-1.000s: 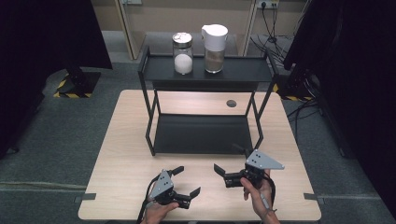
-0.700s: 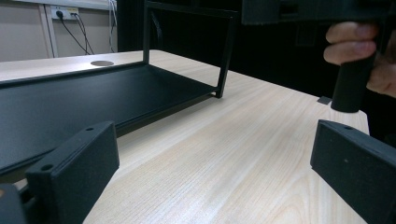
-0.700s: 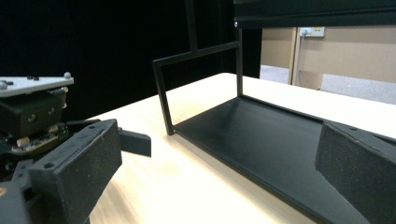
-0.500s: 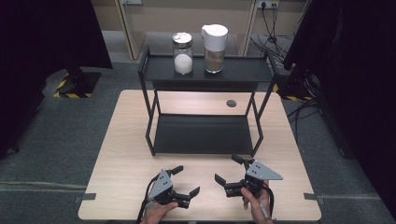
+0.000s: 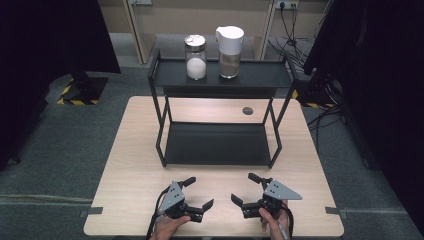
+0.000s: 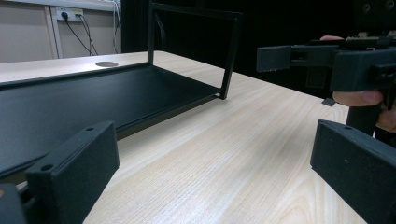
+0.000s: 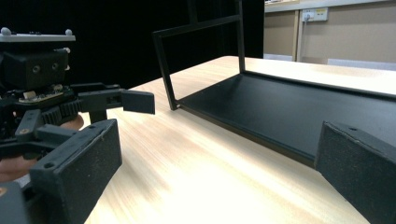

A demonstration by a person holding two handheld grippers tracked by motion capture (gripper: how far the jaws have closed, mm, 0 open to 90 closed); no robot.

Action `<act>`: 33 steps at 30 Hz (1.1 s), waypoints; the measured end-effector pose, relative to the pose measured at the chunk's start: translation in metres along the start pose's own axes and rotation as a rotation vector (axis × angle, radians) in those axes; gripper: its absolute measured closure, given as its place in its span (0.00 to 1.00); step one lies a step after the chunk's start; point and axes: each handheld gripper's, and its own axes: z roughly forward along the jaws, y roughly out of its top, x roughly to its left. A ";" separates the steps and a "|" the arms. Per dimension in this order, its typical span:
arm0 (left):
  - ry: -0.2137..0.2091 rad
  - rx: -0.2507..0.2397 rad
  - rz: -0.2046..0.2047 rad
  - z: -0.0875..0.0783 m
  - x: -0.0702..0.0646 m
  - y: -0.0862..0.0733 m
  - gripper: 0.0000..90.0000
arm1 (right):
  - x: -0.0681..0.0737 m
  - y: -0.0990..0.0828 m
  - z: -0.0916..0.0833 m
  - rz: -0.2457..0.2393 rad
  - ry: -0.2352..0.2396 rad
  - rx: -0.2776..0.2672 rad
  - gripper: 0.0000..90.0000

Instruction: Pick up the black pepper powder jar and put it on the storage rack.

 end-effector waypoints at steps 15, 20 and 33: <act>-0.002 0.002 -0.013 -0.001 0.001 0.000 0.00 | 0.001 -0.009 -0.006 0.011 -0.006 0.017 0.01; -0.002 0.000 -0.019 -0.001 0.002 -0.001 0.00 | 0.001 -0.011 -0.006 0.015 -0.007 0.017 0.01; -0.005 0.001 -0.016 -0.001 0.002 0.000 0.00 | -0.001 -0.013 -0.007 0.033 -0.010 0.021 0.01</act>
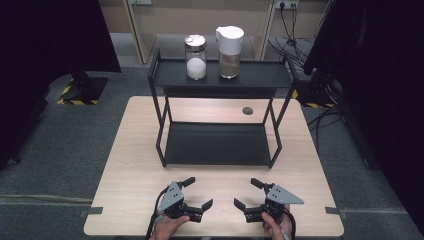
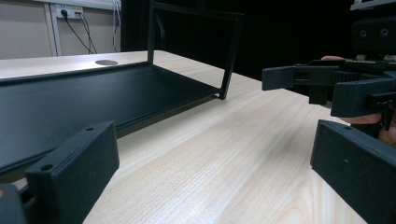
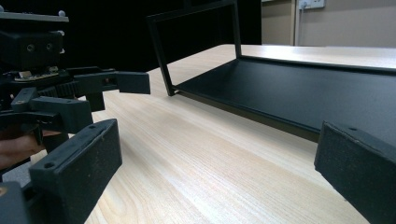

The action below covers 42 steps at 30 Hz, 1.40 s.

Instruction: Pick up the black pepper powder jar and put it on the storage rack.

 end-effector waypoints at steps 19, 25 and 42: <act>0.000 0.001 0.000 0.000 0.000 0.000 0.00 | -0.001 -0.001 0.000 0.012 0.002 -0.001 0.01; 0.001 0.000 -0.001 0.000 0.000 0.000 0.00 | -0.001 -0.001 0.000 0.013 0.002 0.000 0.01; 0.003 0.000 -0.002 0.000 0.000 0.000 0.00 | -0.002 -0.002 0.000 0.023 0.003 0.002 0.01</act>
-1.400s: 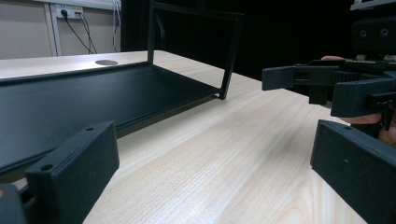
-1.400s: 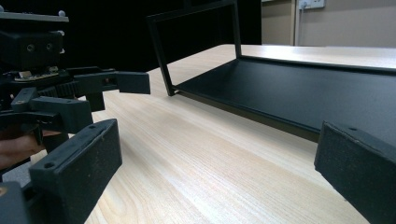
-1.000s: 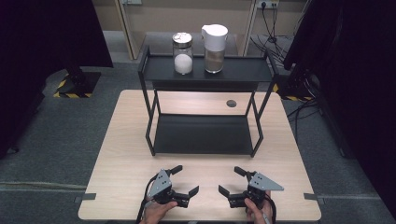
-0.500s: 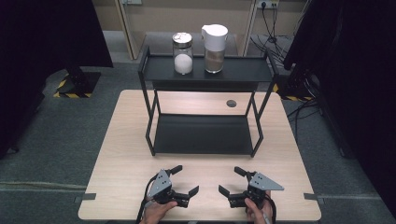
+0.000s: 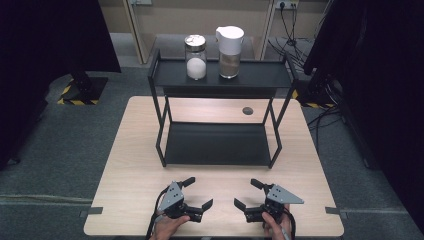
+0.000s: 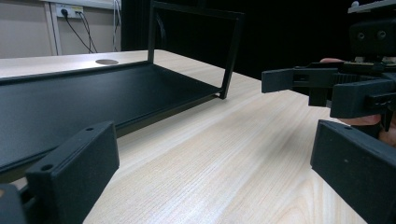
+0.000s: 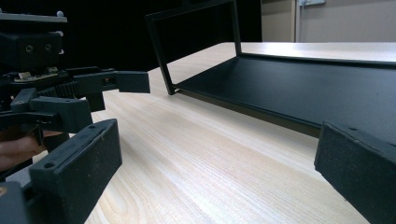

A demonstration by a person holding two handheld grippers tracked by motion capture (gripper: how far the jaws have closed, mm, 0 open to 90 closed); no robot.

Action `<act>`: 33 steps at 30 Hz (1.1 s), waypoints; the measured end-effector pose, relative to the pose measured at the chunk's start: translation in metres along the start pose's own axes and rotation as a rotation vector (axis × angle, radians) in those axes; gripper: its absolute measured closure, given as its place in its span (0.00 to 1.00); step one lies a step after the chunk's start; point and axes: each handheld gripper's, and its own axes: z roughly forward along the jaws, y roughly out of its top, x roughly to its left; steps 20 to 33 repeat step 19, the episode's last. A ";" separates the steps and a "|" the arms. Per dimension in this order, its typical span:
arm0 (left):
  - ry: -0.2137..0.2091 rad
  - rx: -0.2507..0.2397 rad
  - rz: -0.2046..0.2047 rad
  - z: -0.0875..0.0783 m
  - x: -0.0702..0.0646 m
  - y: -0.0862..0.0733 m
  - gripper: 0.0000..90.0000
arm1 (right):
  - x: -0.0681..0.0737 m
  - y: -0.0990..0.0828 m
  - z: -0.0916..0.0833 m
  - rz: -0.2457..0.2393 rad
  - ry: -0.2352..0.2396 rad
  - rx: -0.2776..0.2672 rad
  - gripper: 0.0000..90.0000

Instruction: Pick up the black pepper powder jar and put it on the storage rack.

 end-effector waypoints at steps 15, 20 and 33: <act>0.001 0.001 -0.005 0.000 0.000 0.000 0.00 | -0.001 0.000 0.000 -0.001 -0.001 0.001 0.01; 0.001 0.001 -0.004 0.000 0.001 0.000 0.00 | -0.001 0.000 0.000 0.000 -0.002 0.001 0.01; 0.001 0.001 -0.004 0.000 0.001 0.000 0.00 | -0.001 0.000 0.000 0.000 -0.002 0.001 0.01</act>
